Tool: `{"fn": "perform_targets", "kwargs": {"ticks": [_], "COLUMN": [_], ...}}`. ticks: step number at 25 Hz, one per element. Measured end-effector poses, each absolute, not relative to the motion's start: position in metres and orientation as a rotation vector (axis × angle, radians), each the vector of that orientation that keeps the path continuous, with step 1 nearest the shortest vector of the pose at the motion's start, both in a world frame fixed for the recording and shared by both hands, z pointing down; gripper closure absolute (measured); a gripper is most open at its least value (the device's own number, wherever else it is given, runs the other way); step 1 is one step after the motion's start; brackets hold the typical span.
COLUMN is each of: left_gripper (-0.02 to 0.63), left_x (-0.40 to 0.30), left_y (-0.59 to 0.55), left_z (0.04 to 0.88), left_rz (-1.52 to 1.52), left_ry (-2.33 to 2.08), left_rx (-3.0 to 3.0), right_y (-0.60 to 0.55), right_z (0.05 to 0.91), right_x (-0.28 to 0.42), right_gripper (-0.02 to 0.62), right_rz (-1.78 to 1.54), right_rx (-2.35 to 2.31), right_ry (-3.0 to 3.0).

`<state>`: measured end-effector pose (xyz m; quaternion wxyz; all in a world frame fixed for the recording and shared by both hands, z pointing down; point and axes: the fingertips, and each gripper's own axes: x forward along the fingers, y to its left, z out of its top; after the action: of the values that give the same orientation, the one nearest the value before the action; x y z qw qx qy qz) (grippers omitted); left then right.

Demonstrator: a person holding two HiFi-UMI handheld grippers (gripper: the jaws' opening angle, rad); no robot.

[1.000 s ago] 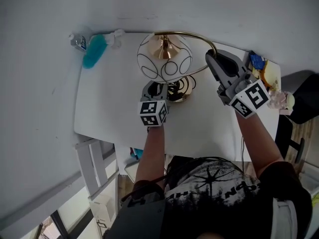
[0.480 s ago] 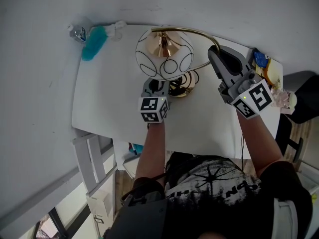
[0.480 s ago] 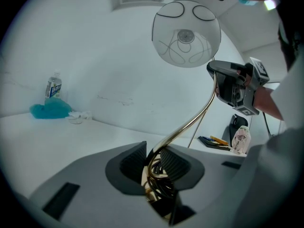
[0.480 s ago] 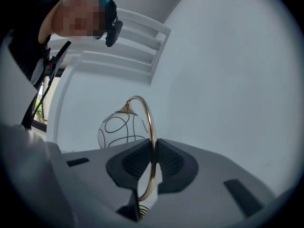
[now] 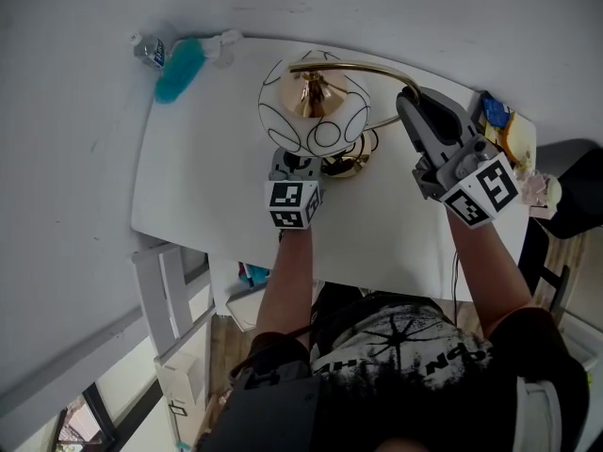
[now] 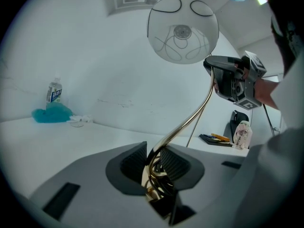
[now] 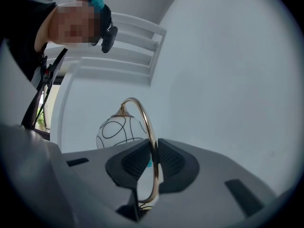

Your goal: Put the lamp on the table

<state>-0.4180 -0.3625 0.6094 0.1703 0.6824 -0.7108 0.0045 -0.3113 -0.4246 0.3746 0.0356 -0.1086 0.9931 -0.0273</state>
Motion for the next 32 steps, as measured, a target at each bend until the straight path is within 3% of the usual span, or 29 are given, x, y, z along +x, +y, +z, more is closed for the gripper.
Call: {"fn": "perform_targets", "kwargs": {"ticks": [14, 27, 32], "left_gripper": [0.509, 0.509, 0.509], "left_x": [-0.409, -0.39, -0.376], "left_y": [-0.338, -0.291, -0.277], "left_z": [0.618, 0.589, 0.565], "left_rz": [0.24, 0.231, 0.198], "left_ry": [-2.104, -2.149, -2.147], "left_rx": [1.899, 1.856, 1.879], "right_y": [-0.423, -0.421, -0.415], "right_z": [0.38, 0.381, 0.385], "right_x": [-0.303, -0.303, -0.295], "right_gripper": [0.54, 0.538, 0.488], "right_rz": [-0.155, -0.179, -0.141], "right_rx": [-0.311, -0.261, -0.25], "right_ry": [3.026, 3.032, 3.079]}}
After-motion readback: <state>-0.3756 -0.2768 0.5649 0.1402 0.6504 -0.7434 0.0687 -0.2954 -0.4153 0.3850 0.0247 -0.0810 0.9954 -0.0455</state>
